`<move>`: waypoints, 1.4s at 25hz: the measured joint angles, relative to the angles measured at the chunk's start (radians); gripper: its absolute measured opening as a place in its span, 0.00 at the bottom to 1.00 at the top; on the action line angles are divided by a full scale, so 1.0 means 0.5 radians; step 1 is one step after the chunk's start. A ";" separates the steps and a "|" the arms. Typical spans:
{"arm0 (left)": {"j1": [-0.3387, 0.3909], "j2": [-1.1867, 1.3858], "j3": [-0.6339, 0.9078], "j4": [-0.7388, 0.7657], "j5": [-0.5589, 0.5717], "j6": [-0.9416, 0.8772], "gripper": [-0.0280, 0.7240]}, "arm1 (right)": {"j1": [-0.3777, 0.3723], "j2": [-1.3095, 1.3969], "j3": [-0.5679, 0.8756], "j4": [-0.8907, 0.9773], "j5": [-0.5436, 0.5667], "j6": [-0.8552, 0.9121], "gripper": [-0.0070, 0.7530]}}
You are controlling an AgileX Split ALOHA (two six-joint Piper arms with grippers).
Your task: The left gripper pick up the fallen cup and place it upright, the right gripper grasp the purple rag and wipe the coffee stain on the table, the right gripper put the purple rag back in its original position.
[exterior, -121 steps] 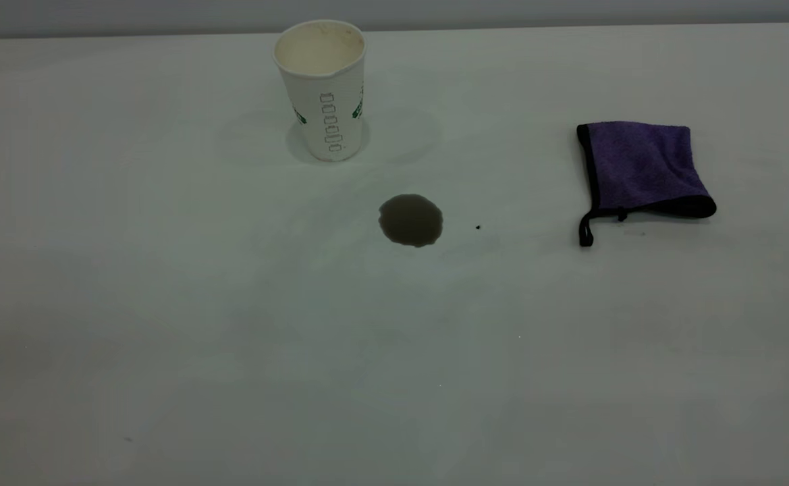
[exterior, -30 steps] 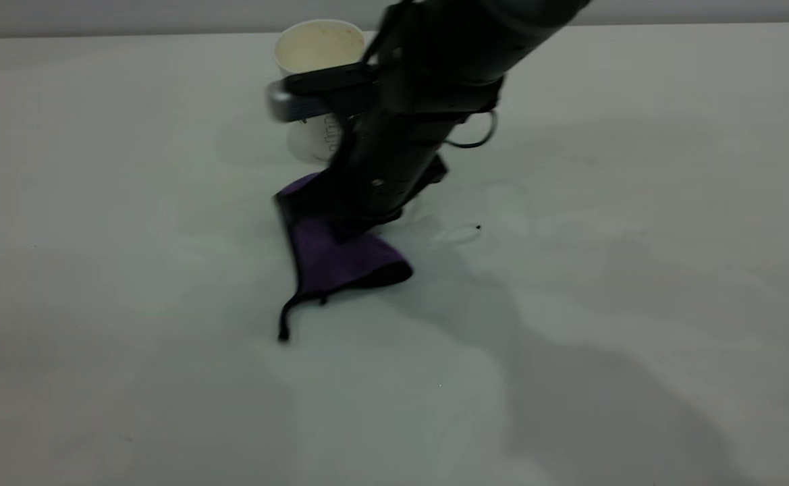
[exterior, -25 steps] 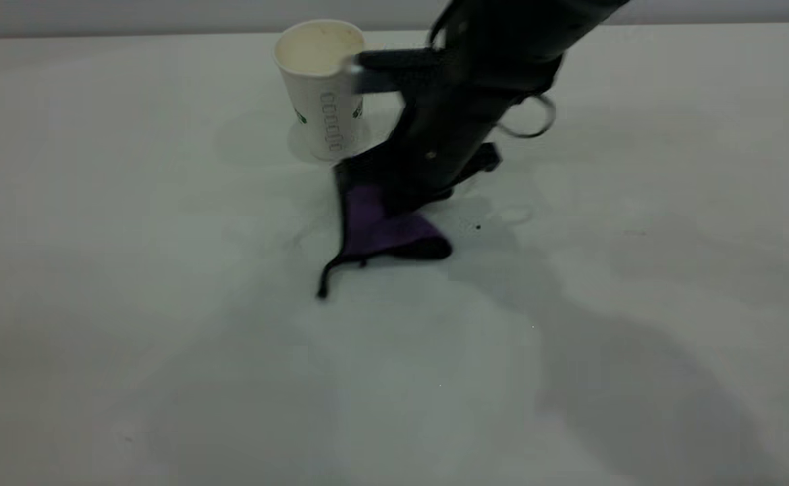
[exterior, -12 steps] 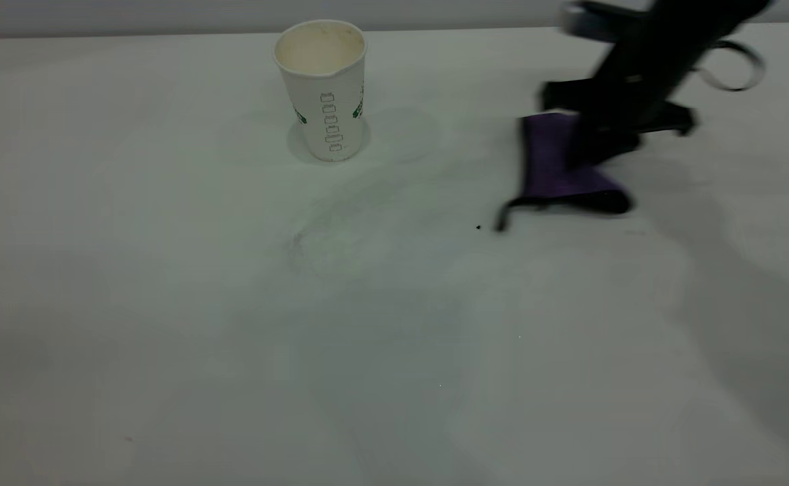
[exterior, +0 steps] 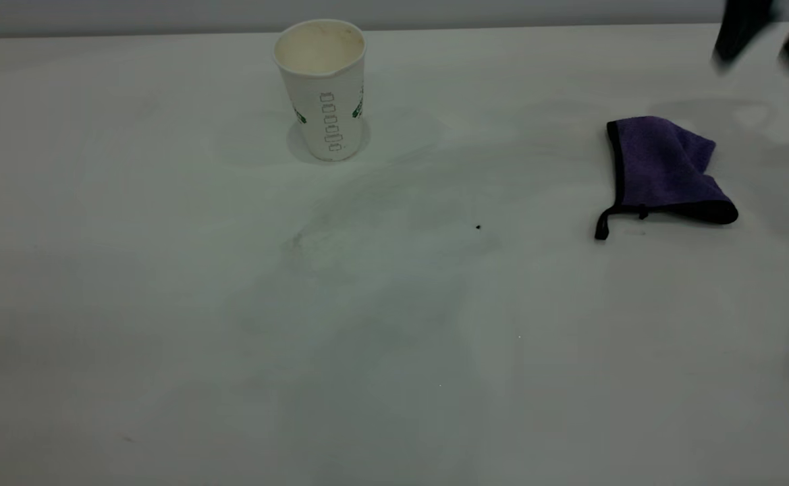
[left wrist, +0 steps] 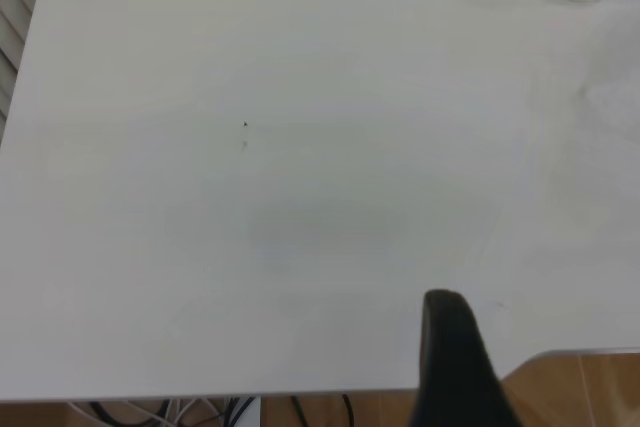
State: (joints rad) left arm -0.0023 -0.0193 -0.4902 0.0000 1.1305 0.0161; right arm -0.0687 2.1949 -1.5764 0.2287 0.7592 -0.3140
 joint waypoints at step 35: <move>0.000 0.000 0.000 0.000 0.000 0.000 0.71 | 0.006 -2.999 1.692 -0.116 0.964 -0.129 0.90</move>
State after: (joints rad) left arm -0.0023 -0.0193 -0.4902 0.0000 1.1305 0.0161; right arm -0.0660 0.6955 -0.7302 0.1708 1.2413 -0.3784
